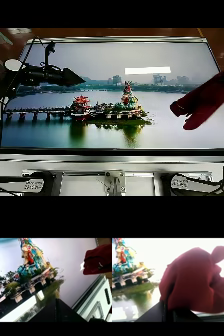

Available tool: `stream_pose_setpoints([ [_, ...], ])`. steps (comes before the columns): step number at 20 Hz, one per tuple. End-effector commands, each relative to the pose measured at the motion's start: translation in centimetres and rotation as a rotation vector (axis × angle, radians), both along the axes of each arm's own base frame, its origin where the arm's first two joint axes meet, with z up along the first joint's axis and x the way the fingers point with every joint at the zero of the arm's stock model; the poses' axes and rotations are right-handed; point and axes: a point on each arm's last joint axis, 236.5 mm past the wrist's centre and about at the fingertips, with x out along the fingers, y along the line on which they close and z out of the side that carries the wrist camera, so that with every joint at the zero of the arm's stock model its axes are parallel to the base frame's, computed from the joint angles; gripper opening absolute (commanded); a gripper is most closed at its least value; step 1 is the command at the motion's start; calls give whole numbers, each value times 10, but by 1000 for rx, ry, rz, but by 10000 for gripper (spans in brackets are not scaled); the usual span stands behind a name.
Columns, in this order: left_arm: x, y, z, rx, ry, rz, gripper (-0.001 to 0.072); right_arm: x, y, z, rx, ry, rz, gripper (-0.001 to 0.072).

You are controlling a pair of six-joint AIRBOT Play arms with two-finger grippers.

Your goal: Fold the shirts.

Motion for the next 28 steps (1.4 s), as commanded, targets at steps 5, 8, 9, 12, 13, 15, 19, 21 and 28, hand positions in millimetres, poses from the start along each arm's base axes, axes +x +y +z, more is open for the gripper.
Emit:
stream_pose_setpoints([
  [5, -2, -7, -6, 2, 12, -19, 30, 69, 29, 57, 163, -404, 84, 55],
  [8, -2, -7, -7, 2, 13, -19, 30, 89, 12, 71, 65, -525, 89, 55],
  [9, -2, -7, -7, 2, 13, -19, 30, 91, 0, 68, 16, -524, 62, 55],
  [12, -2, -7, -7, 2, 13, -19, 30, 70, -64, 22, -151, -308, -137, 55],
  [13, -2, -7, -7, 2, 13, -19, 30, 52, -83, -2, -165, -190, -210, 55],
  [15, -2, -7, -7, 2, 14, -19, 30, 18, -101, -54, -120, 40, -283, 55],
  [19, -3, -7, -7, 2, 16, -24, 30, -31, -117, -115, 9, 255, -397, 55],
  [21, -2, -7, -7, 2, 14, -20, 30, -4, -107, -105, 115, 130, -388, 55],
  [28, -4, -12, -7, 0, 16, -26, 31, 111, -36, 61, 616, -663, -147, 55],
])
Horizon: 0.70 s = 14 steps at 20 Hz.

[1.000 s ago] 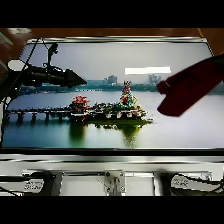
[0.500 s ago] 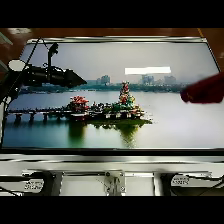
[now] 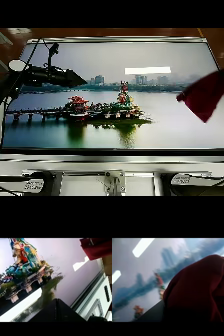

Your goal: Fold the shirts.

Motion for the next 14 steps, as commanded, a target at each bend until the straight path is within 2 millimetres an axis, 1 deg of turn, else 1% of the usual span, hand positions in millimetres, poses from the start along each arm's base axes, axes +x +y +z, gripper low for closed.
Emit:
stream_pose_setpoints([
  [1, -2, -3, 0, -1, 4, -8, 30, 20, 4, 56, 108, -247, -1, 55],
  [2, -4, -4, 0, -1, 6, -14, 30, 10, 2, 29, 35, -150, 22, 56],
  [3, -4, -5, 0, -1, 7, -17, 30, -7, -5, -4, -56, -17, 47, 55],
  [4, -5, -6, 0, -1, 7, -20, 30, -31, -20, -44, -176, 160, 61, 56],
  [5, -5, -7, 0, -1, 6, -22, 30, -59, -40, -75, -295, 335, 59, 55],
  [6, -6, -8, 0, -1, 6, -23, 30, -88, -60, -99, -394, 493, 57, 56],
  [7, -5, -8, 0, -1, 5, -21, 30, -109, -74, -114, -438, 611, 33, 55],
  [8, -4, -8, 0, 0, 2, -18, 30, -117, -78, -123, -422, 654, 2, 56],
  [9, -3, -8, 0, 0, -1, -13, 30, -122, -74, -133, -401, 680, 14, 56],
  [11, -3, -9, 0, 0, -3, -12, 30, -138, -61, -156, -347, 756, 56, 56],
  [12, -3, -9, 0, 0, -3, -13, 31, -152, -55, -170, -320, 813, 76, 56],
  [14, -3, -9, 0, 0, -3, -13, 30, -179, -53, -193, -305, 930, 89, 56],
])
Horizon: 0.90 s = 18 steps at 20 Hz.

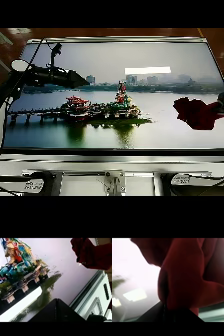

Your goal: Fold the shirts.

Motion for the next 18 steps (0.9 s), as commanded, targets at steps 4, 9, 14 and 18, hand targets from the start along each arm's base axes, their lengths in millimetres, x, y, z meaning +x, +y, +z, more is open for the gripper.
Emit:
stream_pose_setpoints([
  [4, 1, 0, 0, 1, -2, 3, 30, -89, -12, -52, -62, 382, -35, 56],
  [9, 1, 0, 0, 1, -2, 3, 30, -133, -18, -66, -105, 550, -54, 57],
  [14, 1, 0, 0, 1, -3, 4, 30, -164, 8, -97, 18, 604, -88, 463],
  [18, 1, -1, -2, 15, -8, 1, 28, -172, 4, -61, 13, 658, -19, 603],
])
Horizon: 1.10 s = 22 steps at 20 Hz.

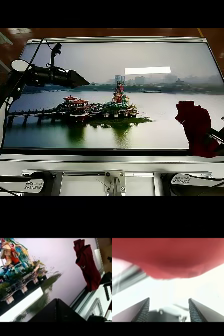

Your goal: Fold the shirts.

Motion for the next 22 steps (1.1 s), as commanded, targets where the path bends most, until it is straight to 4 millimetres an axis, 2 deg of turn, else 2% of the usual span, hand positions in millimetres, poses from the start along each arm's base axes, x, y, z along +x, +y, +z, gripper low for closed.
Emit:
stream_pose_setpoints([
  [1, -3, 0, -9, 59, -4, -11, 28, 0, -15, 32, -68, 8, 21, 603],
  [3, -5, 11, -35, 250, 14, -3, 27, 30, -43, 65, -233, -113, 56, 601],
  [5, 2, 37, -57, 507, -4, 50, 27, 94, -55, 108, -389, -375, 111, 601],
  [6, 10, 55, -62, 634, -15, 113, 27, 128, -49, 129, -441, -511, 149, 601],
  [7, 17, 71, -63, 736, -22, 181, 28, 164, -31, 148, -461, -654, 195, 601],
  [8, 20, 83, -63, 814, -33, 227, 38, 190, -5, 159, -443, -752, 244, 601],
  [9, 18, 89, -63, 875, -46, 222, 233, 205, 20, 160, -415, -781, 307, 602],
  [10, 12, 87, -66, 898, -32, 201, 616, 212, 39, 153, -387, -773, 340, 603],
  [11, 4, 86, -69, 910, -8, 178, 704, 214, 52, 143, -359, -745, 332, 654],
  [13, -6, 87, -73, 927, 25, 156, 704, 209, 74, 122, -289, -658, 325, 678],
  [15, -5, 90, -73, 929, 26, 160, 704, 204, 90, 110, -240, -597, 353, 677],
  [18, -3, 92, -73, 927, 26, 167, 705, 206, 106, 109, -222, -598, 391, 677],
  [22, -3, 92, -73, 926, 25, 168, 705, 208, 111, 109, -210, -603, 396, 677],
])
